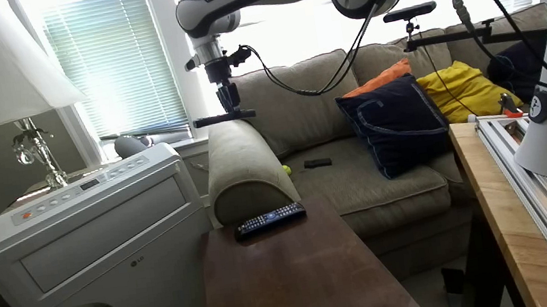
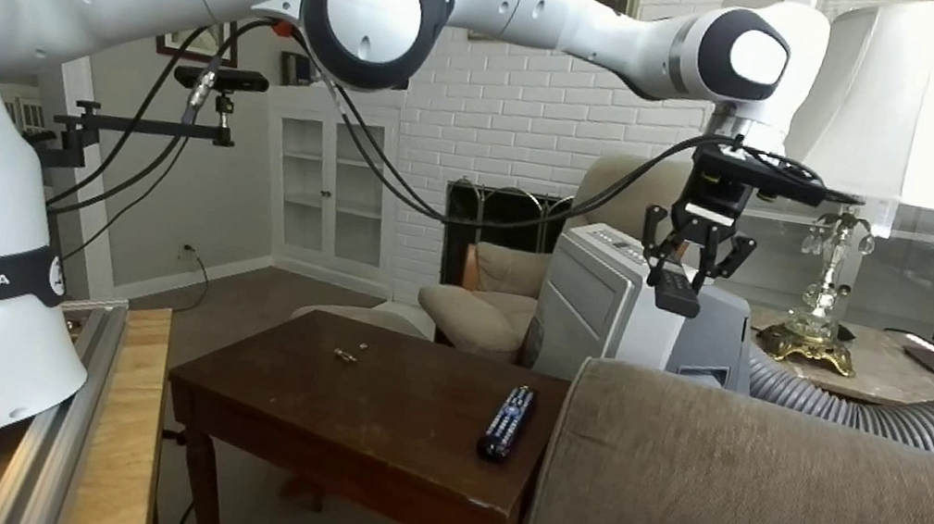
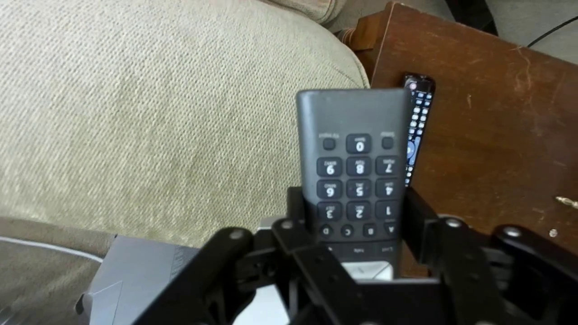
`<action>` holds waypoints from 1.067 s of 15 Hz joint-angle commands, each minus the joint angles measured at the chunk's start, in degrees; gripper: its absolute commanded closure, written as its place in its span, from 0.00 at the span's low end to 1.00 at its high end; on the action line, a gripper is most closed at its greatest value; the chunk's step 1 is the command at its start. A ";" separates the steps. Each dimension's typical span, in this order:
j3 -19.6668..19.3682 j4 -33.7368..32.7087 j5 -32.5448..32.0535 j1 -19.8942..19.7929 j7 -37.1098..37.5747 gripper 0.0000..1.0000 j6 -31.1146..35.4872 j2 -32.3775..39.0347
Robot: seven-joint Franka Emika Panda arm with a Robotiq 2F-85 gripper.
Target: Move the remote on the sofa to the table
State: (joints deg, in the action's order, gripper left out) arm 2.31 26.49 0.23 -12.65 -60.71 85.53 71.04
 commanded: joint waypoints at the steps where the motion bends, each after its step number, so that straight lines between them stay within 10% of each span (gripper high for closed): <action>1: 0.05 -4.88 0.97 -1.23 2.21 0.72 -3.89 5.21; 16: 0.62 -0.94 1.39 -10.98 -19.32 0.72 -2.52 0.22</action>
State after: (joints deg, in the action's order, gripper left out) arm 2.35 25.55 0.24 -22.42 -75.60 82.38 72.67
